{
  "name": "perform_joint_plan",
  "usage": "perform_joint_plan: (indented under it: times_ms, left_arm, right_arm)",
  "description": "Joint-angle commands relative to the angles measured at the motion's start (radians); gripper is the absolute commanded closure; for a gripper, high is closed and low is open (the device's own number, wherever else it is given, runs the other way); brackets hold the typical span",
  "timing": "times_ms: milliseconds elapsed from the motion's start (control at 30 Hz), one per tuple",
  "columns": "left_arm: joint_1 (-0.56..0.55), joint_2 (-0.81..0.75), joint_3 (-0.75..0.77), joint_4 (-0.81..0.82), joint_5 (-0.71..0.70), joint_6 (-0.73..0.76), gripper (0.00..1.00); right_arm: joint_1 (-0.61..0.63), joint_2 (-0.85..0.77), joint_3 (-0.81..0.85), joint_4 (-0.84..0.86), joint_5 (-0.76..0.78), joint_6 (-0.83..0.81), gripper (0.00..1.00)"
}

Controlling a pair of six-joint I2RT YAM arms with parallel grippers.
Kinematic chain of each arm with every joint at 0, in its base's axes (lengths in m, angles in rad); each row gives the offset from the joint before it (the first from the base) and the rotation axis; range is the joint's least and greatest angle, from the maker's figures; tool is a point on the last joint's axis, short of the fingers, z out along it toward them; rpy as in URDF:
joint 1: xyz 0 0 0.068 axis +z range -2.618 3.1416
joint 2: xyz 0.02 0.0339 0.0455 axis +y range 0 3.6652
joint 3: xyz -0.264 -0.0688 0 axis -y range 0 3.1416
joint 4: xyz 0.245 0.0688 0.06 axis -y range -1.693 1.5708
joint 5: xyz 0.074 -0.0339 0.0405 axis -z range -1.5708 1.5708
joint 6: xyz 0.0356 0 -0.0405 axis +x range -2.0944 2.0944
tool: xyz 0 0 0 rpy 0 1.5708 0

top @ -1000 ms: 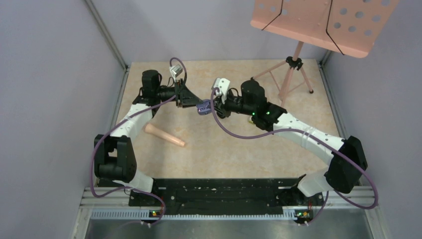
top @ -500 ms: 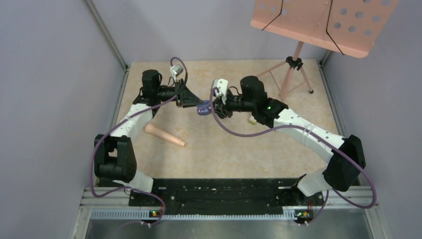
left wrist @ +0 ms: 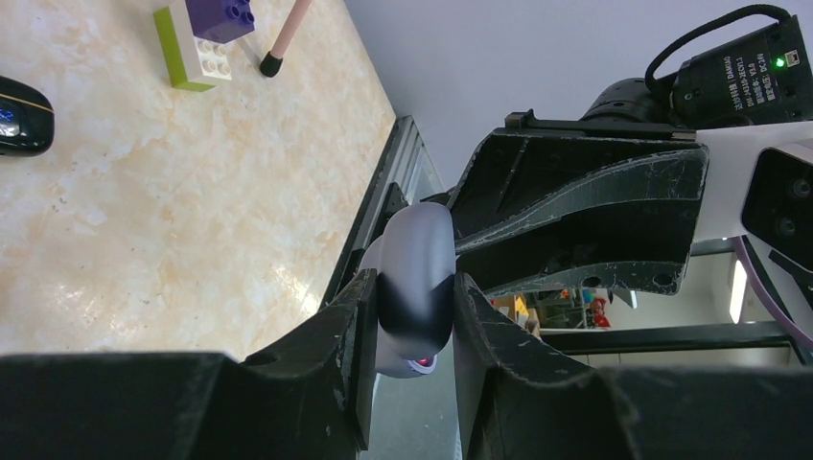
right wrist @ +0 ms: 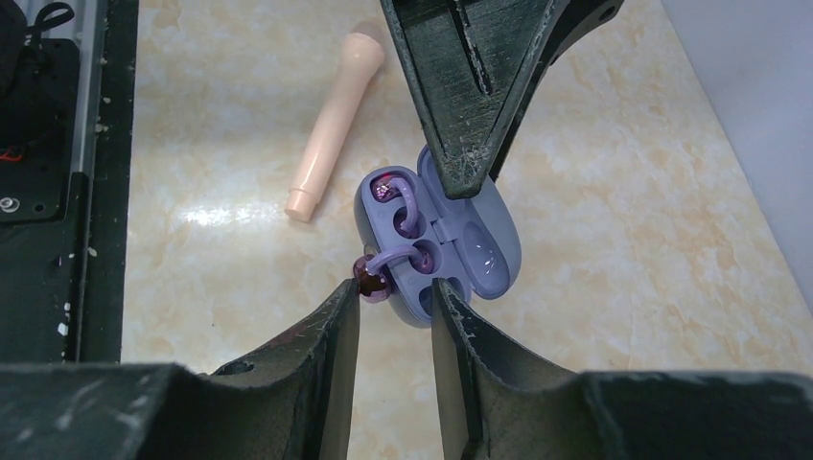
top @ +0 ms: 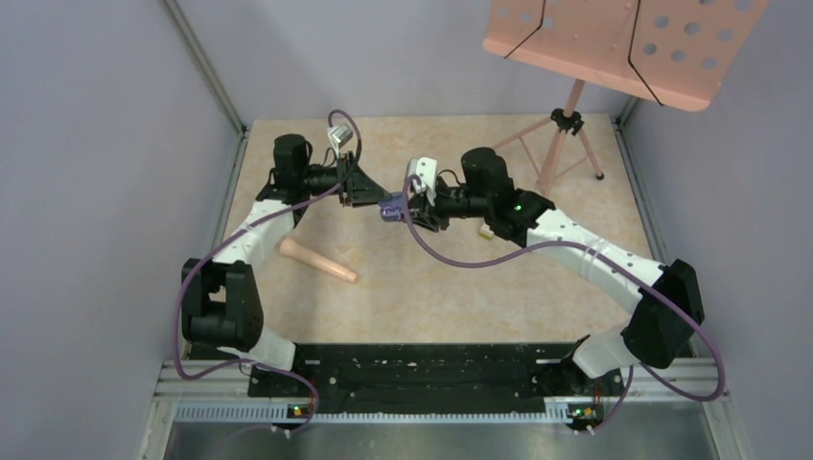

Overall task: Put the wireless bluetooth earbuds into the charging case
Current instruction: Place the earbud in the charging case.

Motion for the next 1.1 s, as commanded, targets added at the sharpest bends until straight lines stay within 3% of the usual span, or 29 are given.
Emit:
perform_joint_plan:
  times_ms: [0, 233, 333, 433, 633, 767, 1067]
  left_arm:
    - [0.006, -0.034, 0.005, 0.076, 0.021, 0.001, 1.00]
    - [0.006, -0.034, 0.014, -0.020, -0.032, 0.075, 1.00]
    - [0.006, -0.035, 0.020, -0.054, -0.090, 0.091, 1.00]
    - [0.007, -0.035, 0.019, -0.069, -0.145, 0.090, 1.00]
    - [0.007, -0.044, 0.016, -0.166, -0.256, 0.149, 1.00]
    - [0.007, -0.051, 0.010, -0.173, -0.267, 0.155, 1.00]
    - [0.007, -0.079, -0.012, -0.182, -0.281, 0.169, 1.00]
  right_arm:
    - [-0.013, 0.003, 0.023, -0.027, 0.025, 0.048, 0.68]
    - [-0.021, -0.038, 0.027, -0.040, 0.007, 0.072, 0.67]
    - [-0.021, -0.057, 0.020, -0.059, -0.001, 0.089, 0.56]
    - [-0.021, -0.057, 0.018, -0.070, 0.017, 0.135, 0.54]
    - [-0.008, 0.011, 0.101, -0.079, 0.130, 0.322, 0.63]
    - [0.015, 0.050, 0.125, -0.075, 0.181, 0.342, 0.73]
    - [0.040, 0.173, 0.247, -0.129, 0.227, 0.420, 0.70]
